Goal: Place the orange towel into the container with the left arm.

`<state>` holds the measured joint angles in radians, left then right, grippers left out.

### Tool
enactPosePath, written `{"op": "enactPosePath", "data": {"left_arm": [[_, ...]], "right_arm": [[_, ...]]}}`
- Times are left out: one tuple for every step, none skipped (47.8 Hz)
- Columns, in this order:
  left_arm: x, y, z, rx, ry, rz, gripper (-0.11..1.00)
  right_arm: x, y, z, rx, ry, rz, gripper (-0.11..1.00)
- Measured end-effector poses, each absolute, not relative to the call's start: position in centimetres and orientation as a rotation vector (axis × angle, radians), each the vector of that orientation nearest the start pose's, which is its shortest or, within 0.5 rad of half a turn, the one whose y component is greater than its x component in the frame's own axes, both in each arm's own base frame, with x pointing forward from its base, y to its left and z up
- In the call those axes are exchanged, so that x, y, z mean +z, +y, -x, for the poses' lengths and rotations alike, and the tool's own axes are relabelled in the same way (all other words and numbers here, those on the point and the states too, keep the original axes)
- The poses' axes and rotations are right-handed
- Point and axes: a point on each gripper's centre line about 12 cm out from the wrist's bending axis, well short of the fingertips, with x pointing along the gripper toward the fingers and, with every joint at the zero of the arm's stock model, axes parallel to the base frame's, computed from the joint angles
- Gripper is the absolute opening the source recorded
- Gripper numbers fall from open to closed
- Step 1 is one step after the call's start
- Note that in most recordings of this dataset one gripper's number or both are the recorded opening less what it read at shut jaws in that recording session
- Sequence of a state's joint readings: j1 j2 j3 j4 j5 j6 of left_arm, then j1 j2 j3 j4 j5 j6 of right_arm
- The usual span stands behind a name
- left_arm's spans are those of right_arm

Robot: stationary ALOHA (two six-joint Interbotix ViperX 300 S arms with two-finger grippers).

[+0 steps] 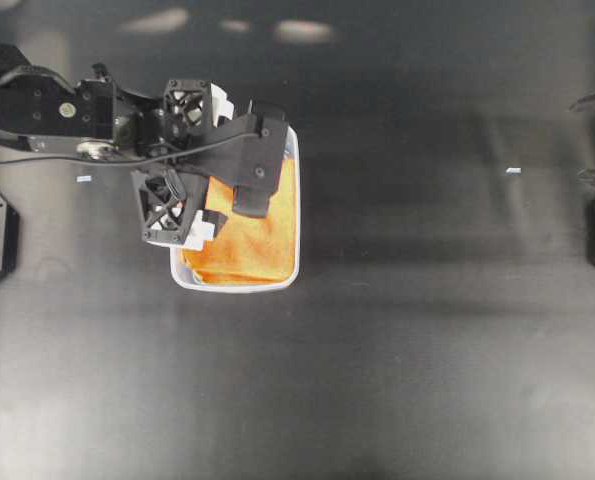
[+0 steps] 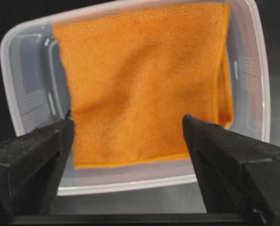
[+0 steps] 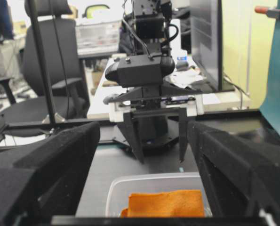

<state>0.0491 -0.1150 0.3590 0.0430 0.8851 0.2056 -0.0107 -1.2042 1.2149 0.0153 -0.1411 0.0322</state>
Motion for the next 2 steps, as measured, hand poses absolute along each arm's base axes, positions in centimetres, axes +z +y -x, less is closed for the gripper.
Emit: {"op": "enactPosePath", "data": {"left_arm": [[25.49, 2.24, -36.54, -0.056, 1.126, -0.198, 0.89], [25.94, 2.24, -36.49, -0.055, 1.112, -0.200, 0.89]], "right_arm": [[30.26, -0.20, -15.82, -0.010, -0.132, -0.047, 0.74], [30.26, -0.20, -15.82, -0.010, -0.132, -0.047, 0.74]]}}
